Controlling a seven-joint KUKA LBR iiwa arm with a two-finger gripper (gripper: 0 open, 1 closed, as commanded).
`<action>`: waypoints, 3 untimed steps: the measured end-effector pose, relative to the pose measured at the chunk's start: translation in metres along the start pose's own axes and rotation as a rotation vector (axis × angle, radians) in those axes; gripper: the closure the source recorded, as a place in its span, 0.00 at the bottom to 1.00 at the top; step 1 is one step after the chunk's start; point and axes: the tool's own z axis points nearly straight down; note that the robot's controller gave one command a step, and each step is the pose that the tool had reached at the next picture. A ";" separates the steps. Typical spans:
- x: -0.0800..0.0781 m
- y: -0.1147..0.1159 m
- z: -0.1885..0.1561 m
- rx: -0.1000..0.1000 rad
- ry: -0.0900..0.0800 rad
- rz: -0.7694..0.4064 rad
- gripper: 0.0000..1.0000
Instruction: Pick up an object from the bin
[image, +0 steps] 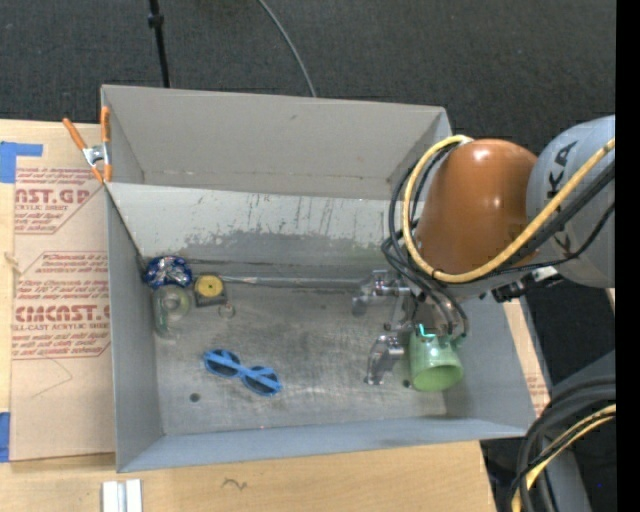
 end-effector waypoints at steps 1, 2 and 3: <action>0.009 0.113 0.134 -0.001 -0.015 -0.089 0.00; 0.003 0.135 0.104 -0.002 -0.011 -0.051 0.00; 0.001 0.131 0.105 -0.001 -0.007 0.043 0.00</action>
Offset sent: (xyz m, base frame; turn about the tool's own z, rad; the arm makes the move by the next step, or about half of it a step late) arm -0.0127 0.1107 -0.1349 -0.0852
